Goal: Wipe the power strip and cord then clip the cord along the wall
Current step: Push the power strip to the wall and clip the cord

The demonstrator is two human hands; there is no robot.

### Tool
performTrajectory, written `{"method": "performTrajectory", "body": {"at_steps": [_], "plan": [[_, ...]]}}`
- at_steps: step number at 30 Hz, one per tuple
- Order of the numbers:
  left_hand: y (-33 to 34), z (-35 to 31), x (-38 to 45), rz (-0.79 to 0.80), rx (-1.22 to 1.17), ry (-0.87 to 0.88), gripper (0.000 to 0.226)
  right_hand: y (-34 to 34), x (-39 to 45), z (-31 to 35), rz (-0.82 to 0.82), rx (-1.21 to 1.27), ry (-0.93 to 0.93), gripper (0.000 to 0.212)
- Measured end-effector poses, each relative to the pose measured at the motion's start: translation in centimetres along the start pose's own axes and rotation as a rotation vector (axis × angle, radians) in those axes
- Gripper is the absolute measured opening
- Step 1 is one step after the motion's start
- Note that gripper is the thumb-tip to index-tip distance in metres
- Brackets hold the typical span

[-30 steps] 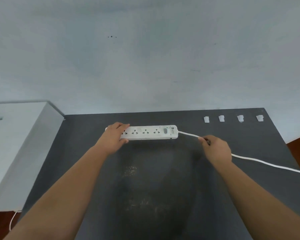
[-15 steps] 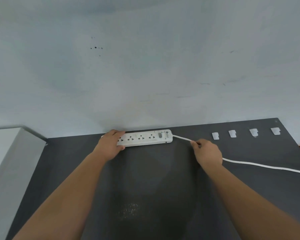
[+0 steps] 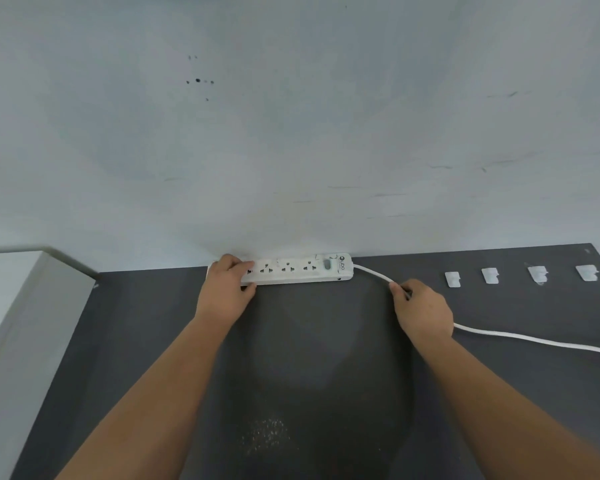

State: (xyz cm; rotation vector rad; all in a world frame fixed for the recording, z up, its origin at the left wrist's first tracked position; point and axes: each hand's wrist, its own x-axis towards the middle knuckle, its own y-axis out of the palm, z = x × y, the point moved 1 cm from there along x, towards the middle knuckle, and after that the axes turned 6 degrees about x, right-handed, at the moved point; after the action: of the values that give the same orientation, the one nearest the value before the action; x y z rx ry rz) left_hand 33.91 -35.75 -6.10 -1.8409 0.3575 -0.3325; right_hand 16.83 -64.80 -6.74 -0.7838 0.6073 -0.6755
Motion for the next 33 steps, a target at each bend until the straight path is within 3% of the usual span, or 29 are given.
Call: {"method": "performTrajectory", "body": {"at_steps": [4, 7, 12, 15, 21, 27, 33], "plan": [[0.0, -1.1, -0.7, -0.036, 0.073, -0.005, 0.039, 0.1, -0.1, -0.1, 0.001, 0.02, -0.014, 0.03], [0.9, -4.9, -2.3, -0.079, 0.087, 0.109, 0.04, -0.1, -0.2, 0.2, 0.006, 0.051, -0.001, 0.032], [4.0, -13.9, -4.6, 0.063, -0.022, 0.319, 0.055, -0.5, -0.2, 0.5, 0.022, 0.113, 0.042, 0.035], [5.4, -16.4, -4.9, 0.24, 0.072, 0.223, 0.066, -1.1, 0.2, 0.4, 0.081, 0.117, 0.032, 0.036], [5.8, -17.2, -5.4, 0.31, 0.152, 0.15, 0.065, -4.5, 1.5, -2.5, 0.241, 0.039, -0.059, 0.021], [5.9, -17.5, -5.1, 0.325, 0.155, 0.132, 0.065, -9.2, 1.6, -7.7, 0.108, -0.242, 0.017, 0.024], [5.5, -18.5, -4.8, 0.356, 0.143, 0.086, 0.067, -10.5, 1.7, -8.9, 0.008, -0.185, 0.037, 0.013]]}}
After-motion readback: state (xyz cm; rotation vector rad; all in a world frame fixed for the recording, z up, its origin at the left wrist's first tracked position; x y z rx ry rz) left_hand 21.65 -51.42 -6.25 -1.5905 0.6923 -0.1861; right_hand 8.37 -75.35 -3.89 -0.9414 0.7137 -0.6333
